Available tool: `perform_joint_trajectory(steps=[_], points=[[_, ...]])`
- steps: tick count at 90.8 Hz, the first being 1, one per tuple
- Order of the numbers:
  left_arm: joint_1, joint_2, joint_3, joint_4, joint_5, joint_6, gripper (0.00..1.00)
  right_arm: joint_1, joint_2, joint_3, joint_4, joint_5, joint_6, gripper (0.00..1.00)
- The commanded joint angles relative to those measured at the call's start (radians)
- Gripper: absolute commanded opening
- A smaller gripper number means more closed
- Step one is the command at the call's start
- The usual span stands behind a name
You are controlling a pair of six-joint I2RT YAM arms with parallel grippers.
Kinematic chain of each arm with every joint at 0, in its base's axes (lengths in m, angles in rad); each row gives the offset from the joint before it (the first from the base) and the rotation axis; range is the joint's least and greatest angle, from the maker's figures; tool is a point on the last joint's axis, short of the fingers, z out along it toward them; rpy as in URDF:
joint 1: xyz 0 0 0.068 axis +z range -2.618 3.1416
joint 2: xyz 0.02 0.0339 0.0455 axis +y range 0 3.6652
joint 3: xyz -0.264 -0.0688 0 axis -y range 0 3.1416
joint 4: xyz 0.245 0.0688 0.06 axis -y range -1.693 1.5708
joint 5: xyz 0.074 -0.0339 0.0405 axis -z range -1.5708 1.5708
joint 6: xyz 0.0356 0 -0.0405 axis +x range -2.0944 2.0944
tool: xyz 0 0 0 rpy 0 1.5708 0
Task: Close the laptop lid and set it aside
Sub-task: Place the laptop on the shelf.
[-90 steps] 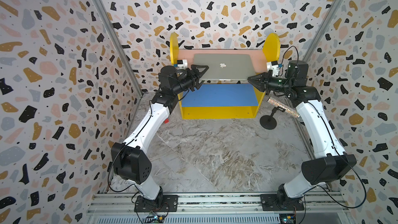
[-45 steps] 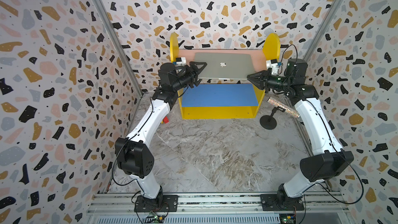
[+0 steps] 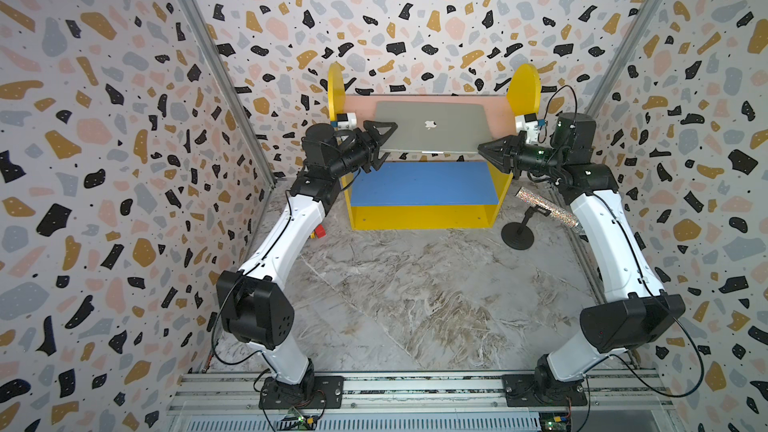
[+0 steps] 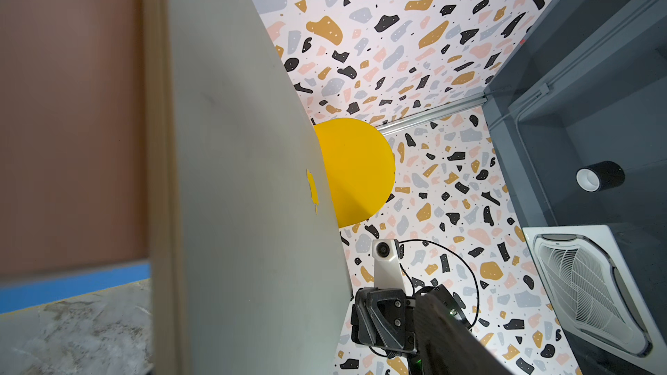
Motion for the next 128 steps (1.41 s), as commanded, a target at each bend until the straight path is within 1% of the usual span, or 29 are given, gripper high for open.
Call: perform_joint_trajectory(steps=[1, 18, 31, 58, 62, 68, 74, 80, 84, 89, 96, 107, 128], points=[[0.009, -0.051, -0.018, 0.015, -0.004, 0.035, 0.79, -0.007, -0.061, -0.003, 0.005, -0.02, -0.016, 0.17], [0.012, -0.083, -0.047, -0.011, -0.007, 0.051, 0.8, -0.012, -0.079, -0.021, 0.004, -0.023, -0.016, 0.17], [0.014, -0.118, -0.1, -0.016, -0.01, 0.056, 0.8, -0.015, -0.089, -0.028, 0.002, -0.026, -0.016, 0.17], [0.021, -0.252, -0.245, -0.015, -0.033, 0.075, 0.73, -0.02, -0.111, -0.063, 0.002, -0.029, -0.023, 0.16], [0.021, -0.27, -0.258, -0.022, -0.035, 0.081, 0.71, -0.021, -0.112, -0.066, 0.002, -0.03, -0.024, 0.16], [0.021, -0.292, -0.277, -0.023, -0.035, 0.085, 0.64, -0.021, -0.112, -0.069, 0.002, -0.029, -0.023, 0.16], [0.022, -0.306, -0.289, -0.021, -0.029, 0.091, 0.52, -0.021, -0.112, -0.07, 0.003, -0.029, -0.025, 0.16], [0.021, -0.311, -0.291, -0.025, -0.02, 0.099, 0.34, -0.022, -0.11, -0.073, 0.002, -0.027, -0.026, 0.16], [0.021, -0.308, -0.288, -0.027, -0.014, 0.102, 0.25, -0.022, -0.108, -0.075, 0.002, -0.028, -0.027, 0.16], [0.021, -0.304, -0.283, -0.029, -0.007, 0.102, 0.17, -0.021, -0.104, -0.075, 0.002, -0.029, -0.027, 0.16], [0.021, -0.289, -0.27, -0.032, 0.001, 0.105, 0.08, -0.021, -0.1, -0.077, 0.002, -0.028, -0.027, 0.16], [0.021, -0.261, -0.242, -0.038, 0.011, 0.107, 0.0, -0.022, -0.093, -0.073, 0.002, -0.028, -0.029, 0.16], [0.021, -0.212, -0.201, -0.013, 0.031, 0.093, 0.0, -0.026, -0.072, -0.065, 0.004, -0.035, -0.028, 0.16]])
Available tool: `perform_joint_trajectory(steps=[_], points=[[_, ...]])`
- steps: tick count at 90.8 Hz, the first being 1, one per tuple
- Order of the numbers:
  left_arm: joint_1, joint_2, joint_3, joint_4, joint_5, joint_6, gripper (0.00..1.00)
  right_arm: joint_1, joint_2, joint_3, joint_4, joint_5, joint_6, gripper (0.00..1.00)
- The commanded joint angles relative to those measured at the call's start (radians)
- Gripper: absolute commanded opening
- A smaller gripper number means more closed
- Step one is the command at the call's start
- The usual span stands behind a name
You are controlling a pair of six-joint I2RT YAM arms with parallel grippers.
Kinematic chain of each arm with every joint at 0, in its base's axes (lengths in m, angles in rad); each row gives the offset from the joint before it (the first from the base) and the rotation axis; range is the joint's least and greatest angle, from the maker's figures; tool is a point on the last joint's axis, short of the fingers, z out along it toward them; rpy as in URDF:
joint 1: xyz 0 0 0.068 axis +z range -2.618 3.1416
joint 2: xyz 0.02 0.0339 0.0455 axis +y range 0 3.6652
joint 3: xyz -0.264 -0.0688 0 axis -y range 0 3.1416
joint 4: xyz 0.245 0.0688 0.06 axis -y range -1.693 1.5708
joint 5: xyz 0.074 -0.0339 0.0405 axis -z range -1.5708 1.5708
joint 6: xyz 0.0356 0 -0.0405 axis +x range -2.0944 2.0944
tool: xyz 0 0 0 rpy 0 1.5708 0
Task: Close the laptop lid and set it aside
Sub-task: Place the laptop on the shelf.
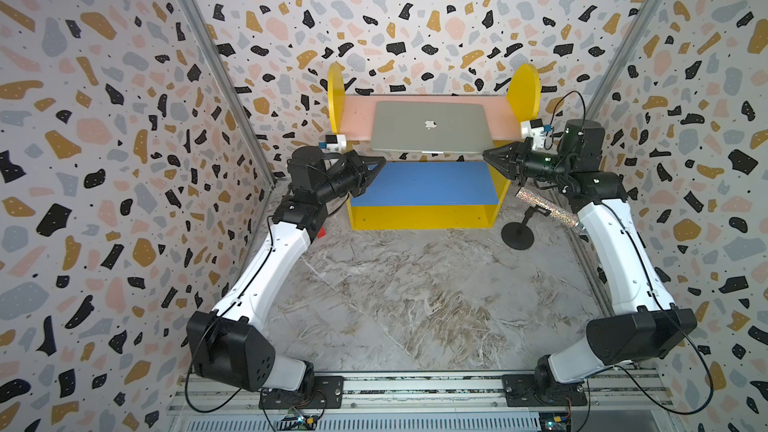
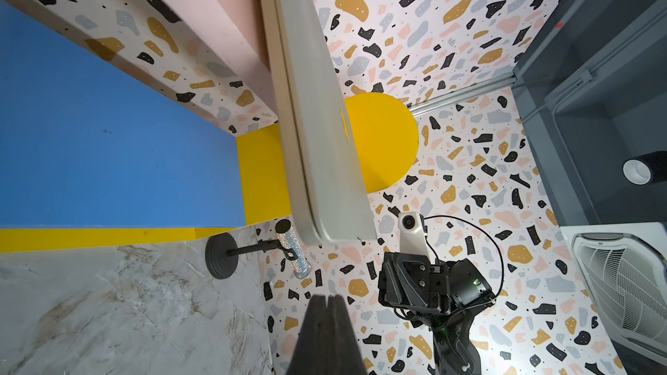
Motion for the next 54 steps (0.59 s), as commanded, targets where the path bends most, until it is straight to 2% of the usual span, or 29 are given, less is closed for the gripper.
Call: perform_joint_trajectory(steps=[1, 54], points=[[0.007, 0.013, 0.053, 0.062, 0.032, 0.001, 0.0, -0.005, -0.001, 0.017, 0.007, -0.018, -0.015, 0.16], [0.007, 0.081, 0.099, 0.114, 0.054, -0.03, 0.0, -0.022, 0.055, 0.038, 0.04, -0.026, 0.007, 0.16]])
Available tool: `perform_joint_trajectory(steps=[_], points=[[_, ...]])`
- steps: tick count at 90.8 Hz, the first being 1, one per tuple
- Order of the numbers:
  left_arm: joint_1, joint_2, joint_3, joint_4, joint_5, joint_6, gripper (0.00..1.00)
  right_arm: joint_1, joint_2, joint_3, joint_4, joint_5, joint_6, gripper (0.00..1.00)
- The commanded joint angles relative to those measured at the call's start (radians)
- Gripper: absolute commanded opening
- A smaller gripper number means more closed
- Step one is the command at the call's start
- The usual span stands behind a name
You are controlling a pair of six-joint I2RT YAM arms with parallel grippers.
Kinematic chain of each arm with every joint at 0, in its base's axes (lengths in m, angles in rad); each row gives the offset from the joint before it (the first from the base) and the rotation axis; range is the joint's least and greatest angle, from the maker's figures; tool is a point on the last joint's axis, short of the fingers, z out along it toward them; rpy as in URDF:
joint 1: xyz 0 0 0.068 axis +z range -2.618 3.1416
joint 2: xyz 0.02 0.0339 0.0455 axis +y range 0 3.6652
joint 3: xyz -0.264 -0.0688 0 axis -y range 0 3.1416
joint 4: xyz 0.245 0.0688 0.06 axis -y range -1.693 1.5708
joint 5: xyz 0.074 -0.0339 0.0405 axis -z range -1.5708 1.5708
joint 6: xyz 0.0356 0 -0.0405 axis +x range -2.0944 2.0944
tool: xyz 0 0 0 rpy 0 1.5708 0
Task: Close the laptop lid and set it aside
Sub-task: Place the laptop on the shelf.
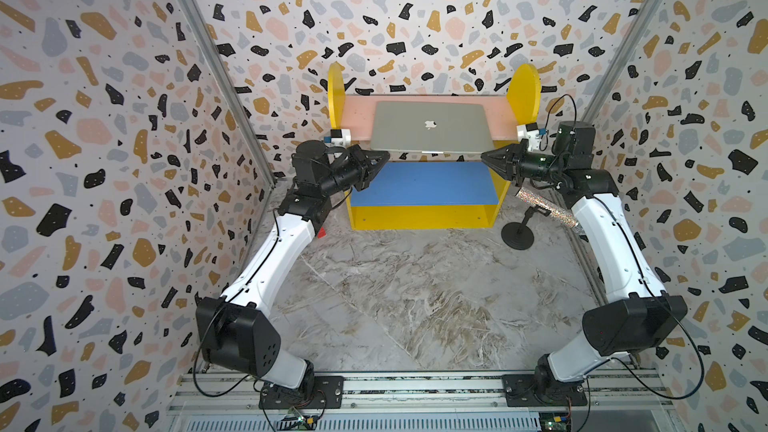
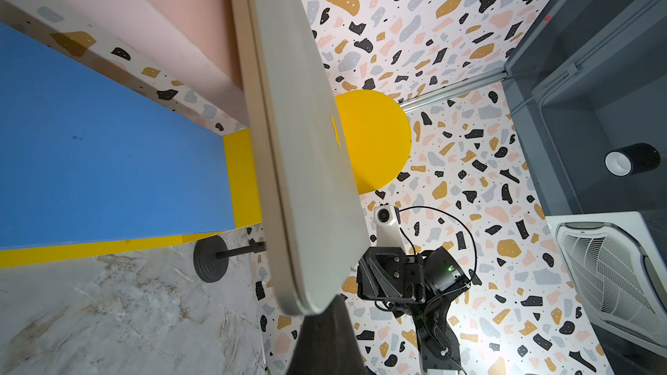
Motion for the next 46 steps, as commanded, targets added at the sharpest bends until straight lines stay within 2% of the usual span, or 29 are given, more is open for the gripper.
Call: perform_joint_trajectory(steps=[1, 46], points=[[0.007, 0.015, 0.047, 0.067, 0.02, -0.008, 0.0, -0.009, -0.001, 0.038, 0.041, -0.014, 0.01, 0.16], [0.008, 0.08, 0.104, 0.089, 0.029, -0.028, 0.0, -0.027, 0.051, 0.058, 0.109, -0.026, 0.057, 0.16]])
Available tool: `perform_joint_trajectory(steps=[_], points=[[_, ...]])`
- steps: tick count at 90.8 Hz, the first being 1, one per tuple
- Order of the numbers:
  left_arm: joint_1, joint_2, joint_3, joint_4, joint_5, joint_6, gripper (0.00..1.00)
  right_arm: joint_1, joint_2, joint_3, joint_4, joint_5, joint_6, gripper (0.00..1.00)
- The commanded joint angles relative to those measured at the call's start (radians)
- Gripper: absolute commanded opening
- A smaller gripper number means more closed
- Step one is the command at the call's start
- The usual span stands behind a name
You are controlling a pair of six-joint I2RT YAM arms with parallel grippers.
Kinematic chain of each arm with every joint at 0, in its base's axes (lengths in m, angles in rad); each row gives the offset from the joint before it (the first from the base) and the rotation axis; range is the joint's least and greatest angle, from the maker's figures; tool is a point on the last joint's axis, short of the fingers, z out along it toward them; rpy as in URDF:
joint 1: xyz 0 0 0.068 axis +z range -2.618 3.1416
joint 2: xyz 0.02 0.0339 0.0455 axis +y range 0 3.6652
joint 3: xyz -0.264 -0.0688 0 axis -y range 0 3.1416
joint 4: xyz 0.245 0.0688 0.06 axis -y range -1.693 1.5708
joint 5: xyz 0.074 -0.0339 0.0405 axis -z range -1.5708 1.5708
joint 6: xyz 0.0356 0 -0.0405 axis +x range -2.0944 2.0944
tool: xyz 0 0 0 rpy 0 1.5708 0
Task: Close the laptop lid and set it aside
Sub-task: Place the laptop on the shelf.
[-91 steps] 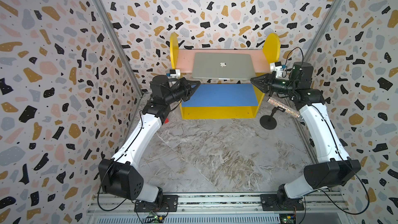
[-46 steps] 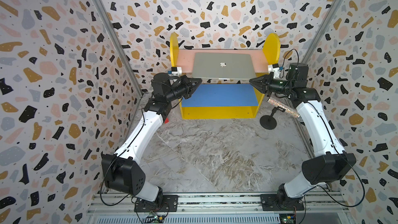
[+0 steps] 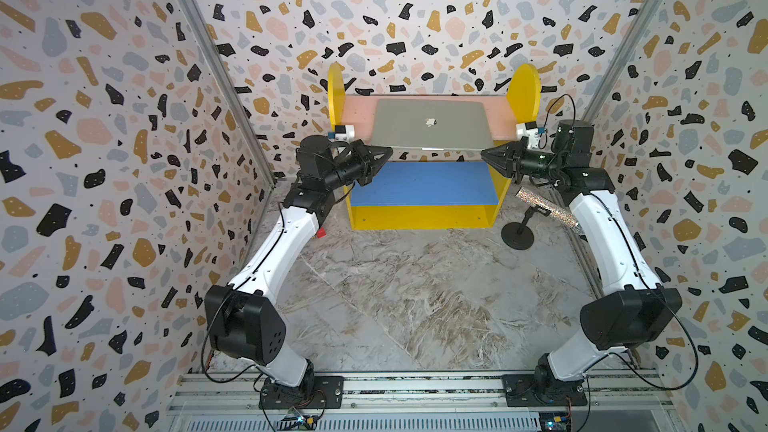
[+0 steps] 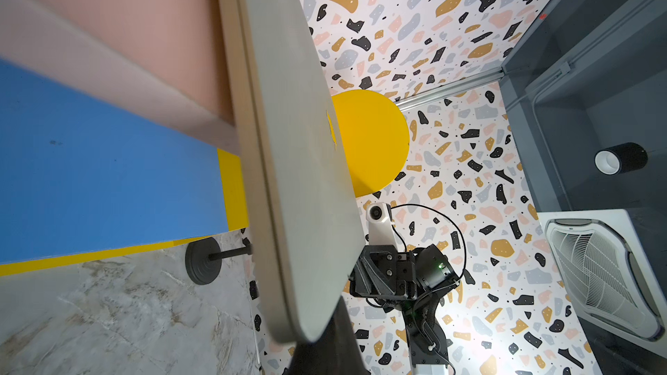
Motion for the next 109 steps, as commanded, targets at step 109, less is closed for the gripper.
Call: perform_joint_trajectory(steps=[109], points=[[0.014, 0.086, 0.14, 0.059, 0.016, -0.019, 0.0, -0.032, 0.13, 0.185, 0.045, -0.01, 0.043, 0.15]])
